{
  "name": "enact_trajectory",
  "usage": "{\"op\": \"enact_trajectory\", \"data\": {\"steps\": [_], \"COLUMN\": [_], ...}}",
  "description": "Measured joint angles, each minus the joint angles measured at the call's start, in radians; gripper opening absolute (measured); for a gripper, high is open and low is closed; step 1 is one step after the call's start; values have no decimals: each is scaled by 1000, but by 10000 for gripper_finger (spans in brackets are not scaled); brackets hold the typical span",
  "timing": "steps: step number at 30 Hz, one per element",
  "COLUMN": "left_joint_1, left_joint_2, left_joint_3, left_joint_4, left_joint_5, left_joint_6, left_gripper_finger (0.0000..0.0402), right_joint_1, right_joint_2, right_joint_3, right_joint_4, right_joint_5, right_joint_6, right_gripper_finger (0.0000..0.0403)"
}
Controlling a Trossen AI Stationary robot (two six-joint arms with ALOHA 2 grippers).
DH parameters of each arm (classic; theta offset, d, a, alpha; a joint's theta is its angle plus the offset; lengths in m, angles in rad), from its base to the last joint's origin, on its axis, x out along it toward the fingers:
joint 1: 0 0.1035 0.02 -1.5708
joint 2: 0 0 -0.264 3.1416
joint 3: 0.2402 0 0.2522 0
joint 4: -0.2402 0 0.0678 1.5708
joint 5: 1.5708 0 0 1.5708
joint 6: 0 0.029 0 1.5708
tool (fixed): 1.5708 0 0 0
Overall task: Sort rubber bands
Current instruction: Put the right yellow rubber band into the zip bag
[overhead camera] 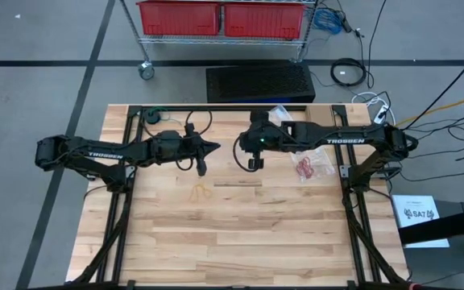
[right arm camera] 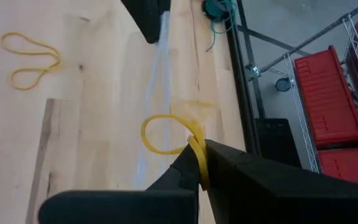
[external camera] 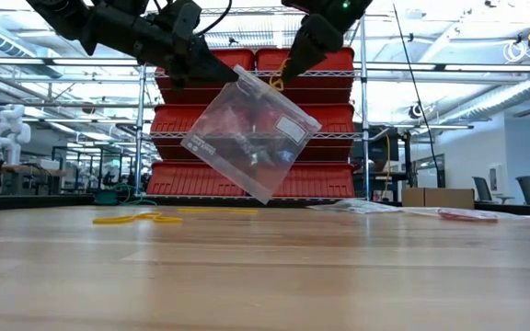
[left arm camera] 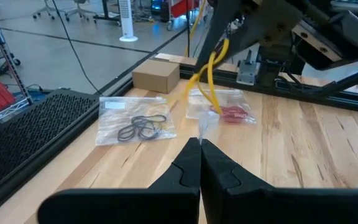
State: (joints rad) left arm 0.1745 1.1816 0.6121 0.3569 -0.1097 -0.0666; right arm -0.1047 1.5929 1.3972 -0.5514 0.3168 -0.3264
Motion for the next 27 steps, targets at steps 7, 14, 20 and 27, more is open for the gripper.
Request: {"op": "enact_trajectory", "data": {"steps": [7,14,20,27], "left_joint_1": [0,0,0,0], "left_joint_2": [0,0,0,0], "left_joint_3": [0,0,0,0], "left_joint_4": [0,0,0,0], "left_joint_5": [5,5,4,4], "left_joint_6": [0,0,0,-5], "left_gripper_finger": [0,0,0,0], "right_joint_1": [0,30,42,41], "right_joint_2": [0,0,14,64], "right_joint_3": [0,0,0,0], "right_joint_4": [0,1,-1,1], "right_joint_5": [50,42,-31,-74], "right_joint_6": [8,35,79,79], "right_gripper_finger": [0,0,0,0]}}
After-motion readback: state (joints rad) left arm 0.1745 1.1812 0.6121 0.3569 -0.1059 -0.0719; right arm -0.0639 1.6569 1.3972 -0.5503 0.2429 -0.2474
